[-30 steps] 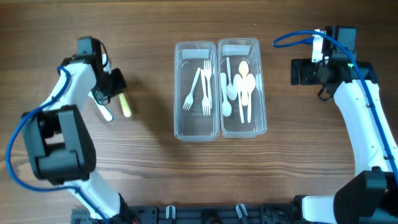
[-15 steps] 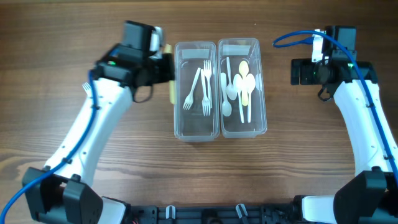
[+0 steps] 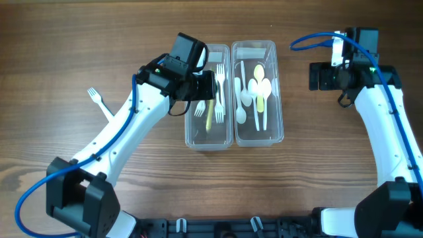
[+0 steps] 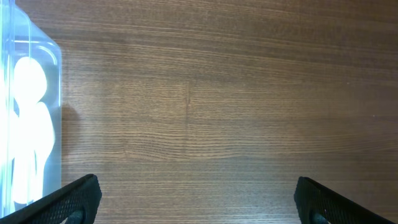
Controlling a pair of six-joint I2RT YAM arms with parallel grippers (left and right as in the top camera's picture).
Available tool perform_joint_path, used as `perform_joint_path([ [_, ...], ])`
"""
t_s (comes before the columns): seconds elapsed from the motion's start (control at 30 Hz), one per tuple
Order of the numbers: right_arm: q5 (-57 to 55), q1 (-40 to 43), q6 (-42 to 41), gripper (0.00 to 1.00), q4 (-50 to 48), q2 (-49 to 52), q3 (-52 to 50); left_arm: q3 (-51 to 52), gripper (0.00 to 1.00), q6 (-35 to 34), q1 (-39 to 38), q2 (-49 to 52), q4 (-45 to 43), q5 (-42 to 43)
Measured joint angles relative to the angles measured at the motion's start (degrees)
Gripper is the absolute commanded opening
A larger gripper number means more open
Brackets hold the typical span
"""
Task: Pack container
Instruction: 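Carry the yellow fork into the left container and release it, then move the left gripper to the light-blue fork and grasp it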
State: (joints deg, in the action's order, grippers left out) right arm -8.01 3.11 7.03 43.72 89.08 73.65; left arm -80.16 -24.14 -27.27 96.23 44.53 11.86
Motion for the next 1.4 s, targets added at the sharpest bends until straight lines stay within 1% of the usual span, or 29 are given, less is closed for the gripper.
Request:
perform_joint_path([
  [0.2, 0.00, 0.00, 0.00, 1.00, 0.00, 0.00, 0.00, 0.00, 0.61, -0.22, 0.79, 0.00, -1.16, 0.00],
  [0.4, 0.00, 0.00, 0.00, 1.00, 0.02, 0.00, 0.00, 0.00, 0.55, -0.26, 5.75, -0.48, -0.59, 0.00],
  [0.5, -0.02, 0.00, 0.00, 1.00, 0.02, 0.00, 0.00, 0.00, 0.56, -0.68, 10.12, -1.53, 1.16, -1.03],
  [0.57, 0.00, 0.00, 0.00, 1.00, 0.00, 0.00, 0.00, 0.00, 0.58, -1.03, 14.34, -2.56, 3.32, -3.10],
  [0.67, 0.00, 0.00, 0.00, 1.00, 0.02, 0.00, 0.00, -0.02, 0.64, -2.67, 20.72, -3.43, 7.82, -8.70],
  [0.8, 0.00, 0.00, 0.00, 1.00, 0.02, 0.00, 0.00, 0.00, 0.64, -5.84, 28.02, -3.45, 13.03, -15.74],
  [0.93, 0.00, 0.00, 0.00, 1.00, 0.00, 0.00, 0.00, 0.00, 0.61, -8.22, 34.10, -3.45, 13.81, -19.43],
  [1.07, 0.00, 0.00, 0.00, 1.00, 0.02, 0.00, 0.00, 1.38, 0.61, -10.23, 37.48, -3.52, 10.58, -21.14],
  [1.17, 0.00, 0.00, 0.00, 1.00, 0.00, 0.00, 0.00, 5.38, 0.62, -11.15, 39.26, -3.48, 6.10, -21.73],
  [1.27, 0.00, 0.00, 0.00, 1.00, -0.02, 0.00, 0.00, 9.29, 0.58, -11.61, 40.65, -2.99, 3.06, -21.97],
  [1.3, 0.00, 0.00, 0.00, 1.00, 0.02, 0.00, 0.00, 10.64, 0.56, -11.89, 41.11, -2.51, 0.52, -22.10],
  [1.4, 0.00, 0.00, 0.00, 1.00, 0.00, 0.00, 0.00, 13.33, 0.54, -13.14, 42.16, 0.68, -3.72, -22.16],
])
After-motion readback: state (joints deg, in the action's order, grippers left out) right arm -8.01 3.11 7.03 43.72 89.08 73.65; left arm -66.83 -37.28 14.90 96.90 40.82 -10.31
